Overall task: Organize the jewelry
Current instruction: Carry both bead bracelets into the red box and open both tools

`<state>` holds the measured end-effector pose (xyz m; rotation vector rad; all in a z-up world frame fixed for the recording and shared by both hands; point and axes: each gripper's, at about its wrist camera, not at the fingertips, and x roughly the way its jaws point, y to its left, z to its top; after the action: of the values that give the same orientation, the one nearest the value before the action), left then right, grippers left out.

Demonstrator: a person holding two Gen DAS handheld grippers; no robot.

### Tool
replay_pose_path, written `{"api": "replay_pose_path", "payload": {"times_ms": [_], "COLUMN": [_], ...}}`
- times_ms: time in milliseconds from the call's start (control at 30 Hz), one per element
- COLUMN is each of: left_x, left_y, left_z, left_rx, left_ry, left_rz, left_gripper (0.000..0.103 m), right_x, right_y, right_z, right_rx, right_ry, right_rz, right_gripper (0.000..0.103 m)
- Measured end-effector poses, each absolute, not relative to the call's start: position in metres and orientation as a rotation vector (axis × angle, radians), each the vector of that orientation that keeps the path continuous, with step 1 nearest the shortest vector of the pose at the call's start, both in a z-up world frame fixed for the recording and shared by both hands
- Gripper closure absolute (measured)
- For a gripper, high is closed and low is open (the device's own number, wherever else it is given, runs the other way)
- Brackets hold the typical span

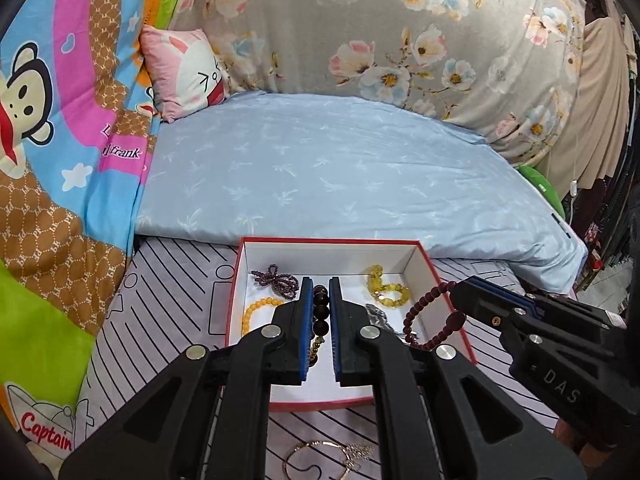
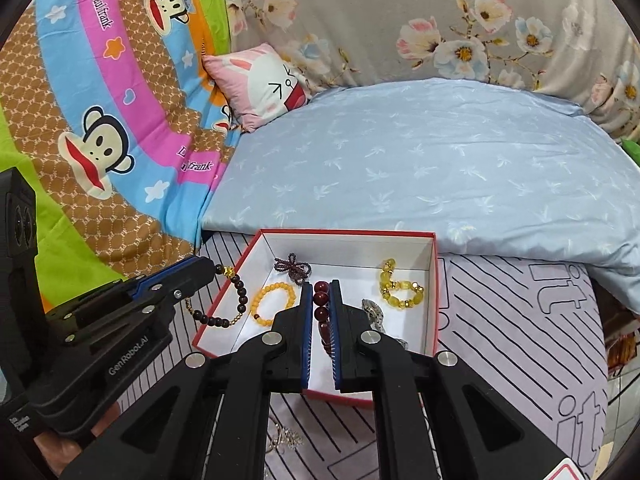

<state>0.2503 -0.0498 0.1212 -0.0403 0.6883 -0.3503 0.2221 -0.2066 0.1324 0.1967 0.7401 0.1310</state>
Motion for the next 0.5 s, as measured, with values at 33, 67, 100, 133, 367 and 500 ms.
{"api": "replay_pose_path", "payload": {"times_ms": [33,67,100,133,367,500], "left_x": [0.254,0.255,0.258,0.26,0.273,0.277], "left_y": [-0.05,-0.05,-0.051,-0.052,-0.054,-0.054], "left_z": [0.118,0.114,0.11,0.107,0.084,0.076], "left_rx": [-0.037,-0.033,-0.03,-0.03,-0.022,-0.024], "left_ry": [0.695,0.699,0.708,0.714,0.759,0.776], "left_rz": [-0.346,-0.342,-0.335,-0.334,-0.31,-0.306], "left_gripper": [0.095,0.095,0.095,0.095,0.095,0.095], "right_x": [0.226,0.229,0.232,0.235,0.243,0.245], "right_y": [-0.206,-0.206,-0.206,-0.205,-0.205,-0.204], "right_z": [0.128,0.124,0.118,0.114,0.086,0.077], "right_rx": [0.199,0.2,0.199,0.199,0.2,0.194], "right_ry": [0.749,0.757,0.768,0.776,0.829,0.848], "right_rz": [0.13,0.128,0.126,0.125,0.111,0.108], "right_gripper": [0.096,0.096,0.096,0.096,0.096,0.095]}}
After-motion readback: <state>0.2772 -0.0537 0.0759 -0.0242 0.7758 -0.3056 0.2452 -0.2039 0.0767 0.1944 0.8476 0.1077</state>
